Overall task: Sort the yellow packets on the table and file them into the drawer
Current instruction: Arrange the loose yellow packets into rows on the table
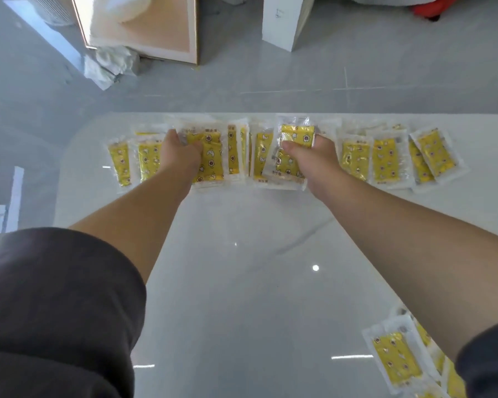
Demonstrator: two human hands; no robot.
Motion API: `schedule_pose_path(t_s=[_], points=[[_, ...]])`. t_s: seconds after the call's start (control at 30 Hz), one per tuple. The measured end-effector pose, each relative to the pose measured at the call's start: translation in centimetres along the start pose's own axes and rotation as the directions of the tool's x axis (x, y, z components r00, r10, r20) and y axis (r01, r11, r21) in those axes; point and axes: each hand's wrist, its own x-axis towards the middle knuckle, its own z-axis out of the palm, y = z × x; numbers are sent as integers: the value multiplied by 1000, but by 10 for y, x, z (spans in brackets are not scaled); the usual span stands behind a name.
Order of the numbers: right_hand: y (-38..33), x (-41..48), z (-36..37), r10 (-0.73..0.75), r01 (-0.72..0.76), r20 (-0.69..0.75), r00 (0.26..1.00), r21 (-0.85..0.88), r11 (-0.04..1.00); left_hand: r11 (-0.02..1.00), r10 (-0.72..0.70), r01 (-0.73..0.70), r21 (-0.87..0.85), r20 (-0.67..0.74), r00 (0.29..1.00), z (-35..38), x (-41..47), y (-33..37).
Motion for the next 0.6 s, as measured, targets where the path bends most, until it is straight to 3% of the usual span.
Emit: schedule_pose_path(t_s=[0.23,0.4,0.6], points=[[-14,30,35,-96,81,-51,994,-236,968,979,-7,36,198,-141,990,-9,36,5],[-9,35,27,-162,123,-108,981,-305,945,933,72,1,359,-189,979,-7,32,4],[-7,45,-16,-105,83,-65,992,-279,957,972,181,-150,179,-168,969,0,21,15]])
